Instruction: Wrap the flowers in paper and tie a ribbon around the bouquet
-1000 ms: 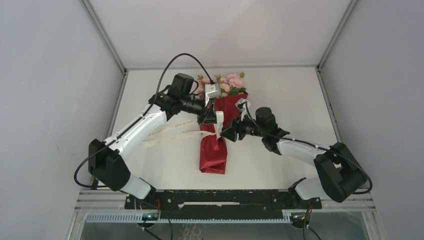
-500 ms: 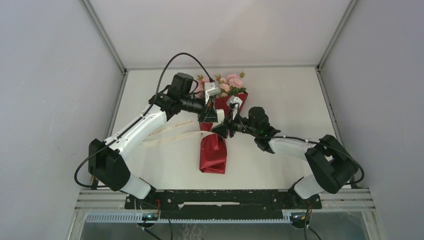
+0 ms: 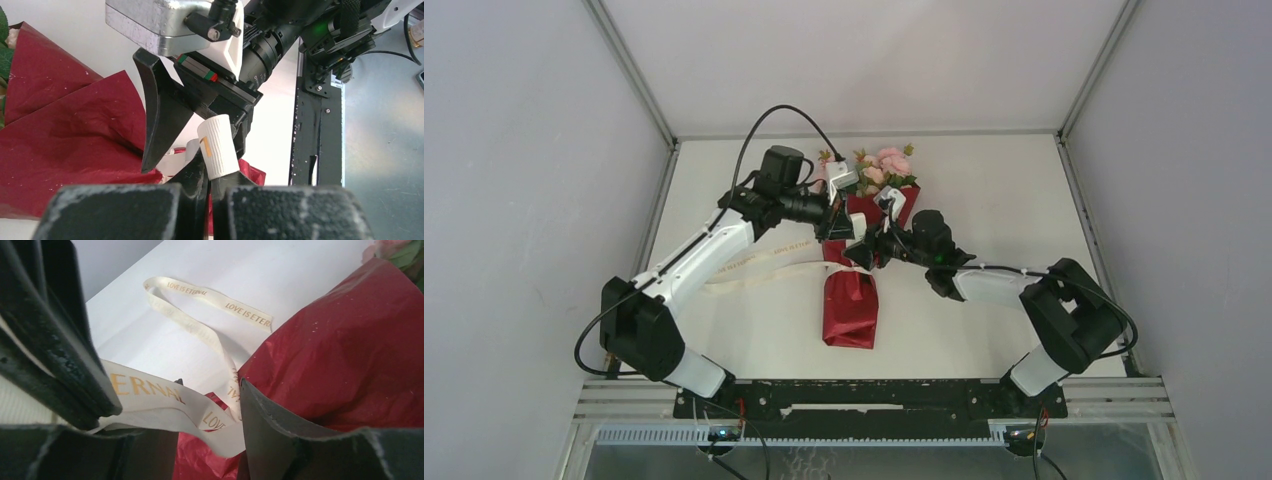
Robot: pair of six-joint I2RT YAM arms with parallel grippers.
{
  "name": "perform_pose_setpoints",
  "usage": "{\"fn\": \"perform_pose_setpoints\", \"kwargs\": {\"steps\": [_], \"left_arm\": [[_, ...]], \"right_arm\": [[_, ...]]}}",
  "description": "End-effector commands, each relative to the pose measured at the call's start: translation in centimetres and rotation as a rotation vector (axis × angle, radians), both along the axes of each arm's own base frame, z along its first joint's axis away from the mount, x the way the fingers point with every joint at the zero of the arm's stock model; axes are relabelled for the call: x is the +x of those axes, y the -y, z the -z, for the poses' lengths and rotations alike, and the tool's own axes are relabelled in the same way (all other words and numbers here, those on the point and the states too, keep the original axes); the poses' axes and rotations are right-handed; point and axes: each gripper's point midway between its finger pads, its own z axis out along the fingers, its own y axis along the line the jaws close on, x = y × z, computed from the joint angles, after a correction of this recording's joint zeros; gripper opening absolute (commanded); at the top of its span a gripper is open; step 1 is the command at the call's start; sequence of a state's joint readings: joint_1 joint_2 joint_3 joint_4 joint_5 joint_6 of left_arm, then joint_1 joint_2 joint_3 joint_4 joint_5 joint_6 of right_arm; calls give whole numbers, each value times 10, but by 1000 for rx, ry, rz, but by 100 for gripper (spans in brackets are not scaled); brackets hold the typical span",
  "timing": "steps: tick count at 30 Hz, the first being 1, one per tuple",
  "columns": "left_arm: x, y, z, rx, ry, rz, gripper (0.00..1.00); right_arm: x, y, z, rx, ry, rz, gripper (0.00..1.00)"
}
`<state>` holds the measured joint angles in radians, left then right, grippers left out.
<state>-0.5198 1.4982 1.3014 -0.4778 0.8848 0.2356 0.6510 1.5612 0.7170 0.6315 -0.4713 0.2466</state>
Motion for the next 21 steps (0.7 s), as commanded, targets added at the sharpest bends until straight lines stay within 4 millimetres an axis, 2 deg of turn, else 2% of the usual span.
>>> {"fn": "perform_pose_setpoints", "kwargs": {"steps": [1, 4, 6, 9, 10, 12, 13, 15, 18, 21], "left_arm": [[-21, 4, -11, -41, -31, 59, 0], [-21, 3, -10, -40, -30, 56, 0], [-20, 3, -9, -38, -32, 56, 0], [-18, 3, -6, -31, -33, 50, 1], [-17, 2, -5, -23, -32, 43, 7], [-14, -5, 3, 20, -26, 28, 38], [-12, -14, 9, 58, -15, 23, 50], [-2, -43, 29, 159, 34, -15, 62], [20, -92, 62, 288, 102, -97, 69], [43, -138, 105, 478, 196, -160, 73]], "right_arm": [[32, -2, -31, 57, 46, 120, 55], [34, 3, -28, 40, 30, 136, 55], [32, 3, -31, 45, 29, 120, 49], [28, 0, -35, 61, 33, 93, 13], [26, -1, -37, 67, 35, 81, 3], [23, -3, -40, 80, 31, 63, 0], [21, -3, -42, 84, 27, 55, 0], [18, -3, -41, 80, 7, 52, 0], [12, -4, -41, 79, -11, 37, 0], [7, -6, -45, 93, -20, 14, 0]]}}
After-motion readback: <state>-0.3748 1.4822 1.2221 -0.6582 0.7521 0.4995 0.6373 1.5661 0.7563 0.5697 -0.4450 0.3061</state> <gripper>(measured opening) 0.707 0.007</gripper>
